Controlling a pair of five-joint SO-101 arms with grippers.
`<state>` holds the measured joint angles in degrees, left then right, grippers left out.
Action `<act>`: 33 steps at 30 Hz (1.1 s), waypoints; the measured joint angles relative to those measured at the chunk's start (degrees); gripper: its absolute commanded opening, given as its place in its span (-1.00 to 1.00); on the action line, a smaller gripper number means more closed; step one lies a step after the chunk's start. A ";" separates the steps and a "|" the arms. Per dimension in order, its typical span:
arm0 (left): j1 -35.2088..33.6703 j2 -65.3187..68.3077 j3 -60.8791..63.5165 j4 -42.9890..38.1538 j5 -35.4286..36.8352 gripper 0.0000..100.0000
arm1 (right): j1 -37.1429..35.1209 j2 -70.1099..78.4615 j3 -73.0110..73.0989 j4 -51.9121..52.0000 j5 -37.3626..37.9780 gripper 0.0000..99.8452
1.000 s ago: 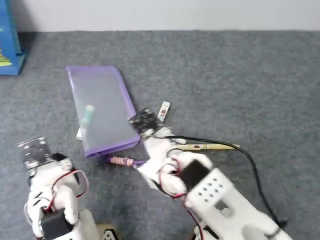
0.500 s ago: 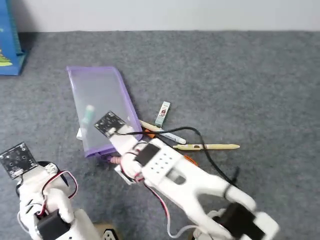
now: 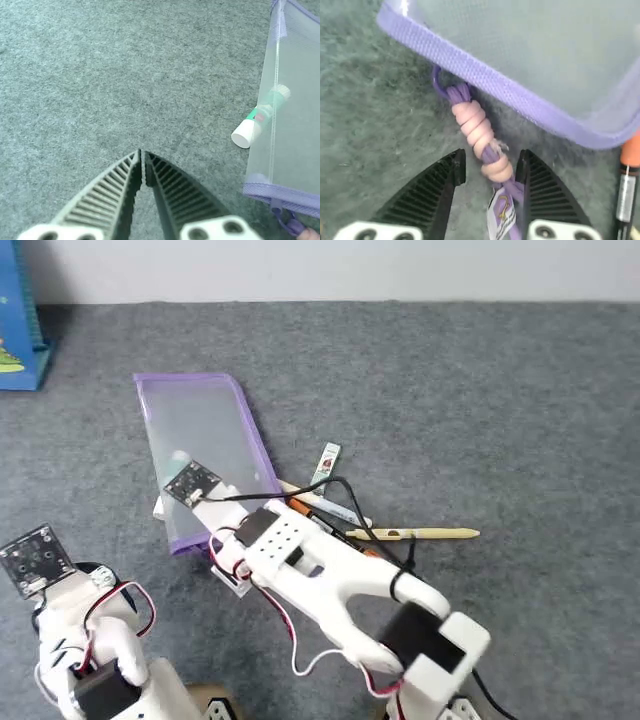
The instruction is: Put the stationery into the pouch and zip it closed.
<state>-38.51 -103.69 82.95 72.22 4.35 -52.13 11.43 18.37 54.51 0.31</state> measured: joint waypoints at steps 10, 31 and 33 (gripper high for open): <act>0.00 0.00 0.00 0.00 0.00 -0.98 | 0.62 4.04 -0.62 -0.09 4.31 -1.00; 9.85 0.00 1.85 1.49 -2.90 -0.87 | 5.36 -39.21 23.82 0.00 4.48 -0.98; 12.57 0.00 1.93 1.58 -4.31 -0.77 | 5.45 -46.15 26.90 0.00 4.48 -0.98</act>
<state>-25.93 -103.69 84.88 73.80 0.04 -46.68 -34.73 45.27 54.51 4.79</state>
